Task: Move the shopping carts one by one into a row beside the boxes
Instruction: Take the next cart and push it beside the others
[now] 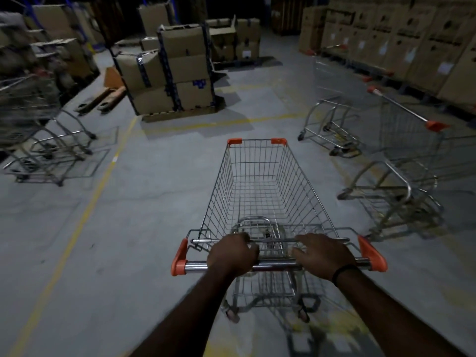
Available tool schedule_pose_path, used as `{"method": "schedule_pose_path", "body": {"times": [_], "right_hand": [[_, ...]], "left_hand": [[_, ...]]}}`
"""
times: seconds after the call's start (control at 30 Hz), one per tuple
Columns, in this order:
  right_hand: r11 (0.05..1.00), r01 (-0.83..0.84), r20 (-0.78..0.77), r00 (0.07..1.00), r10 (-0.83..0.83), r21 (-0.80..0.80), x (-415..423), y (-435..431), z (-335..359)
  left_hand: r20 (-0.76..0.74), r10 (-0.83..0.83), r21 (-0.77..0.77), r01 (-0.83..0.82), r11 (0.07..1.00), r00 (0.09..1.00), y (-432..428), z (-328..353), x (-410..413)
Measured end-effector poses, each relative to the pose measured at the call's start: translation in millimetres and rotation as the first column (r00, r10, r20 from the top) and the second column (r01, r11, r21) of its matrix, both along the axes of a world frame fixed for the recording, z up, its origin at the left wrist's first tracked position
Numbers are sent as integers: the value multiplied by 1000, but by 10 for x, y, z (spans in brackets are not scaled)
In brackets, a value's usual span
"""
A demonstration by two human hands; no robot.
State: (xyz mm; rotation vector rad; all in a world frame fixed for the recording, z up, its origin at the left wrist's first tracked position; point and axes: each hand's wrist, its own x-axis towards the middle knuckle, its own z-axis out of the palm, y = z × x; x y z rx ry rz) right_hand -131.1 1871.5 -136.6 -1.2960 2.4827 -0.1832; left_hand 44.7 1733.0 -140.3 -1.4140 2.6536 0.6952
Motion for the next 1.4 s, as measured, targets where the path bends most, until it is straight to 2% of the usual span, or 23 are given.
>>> {"method": "schedule_pose_path", "body": {"times": [0.43,0.67,0.97,1.13,1.4], "right_hand": [[997,-69,-36,997,68,-25,-84,-1352,20],[986,-165,-68,984,164,-13,-410,-2226,11],[945,-323,-57,946,320,-45,-910,-3733,13],[904,-427,-64,903,425,-15,-1097,-4591,20],[835,-550,-67,834,548,-15,-1230,-5857,-43]], "left_hand": [[19,78,24,-78,997,997,-1238,-24,-20],[56,153,52,-156,986,987,-1982,-91,-228],[-20,243,205,-233,950,970,-3227,-33,-497],[9,369,113,-368,923,929,-3802,-25,-641],[28,526,56,-527,848,850,-4659,-40,-717]]}}
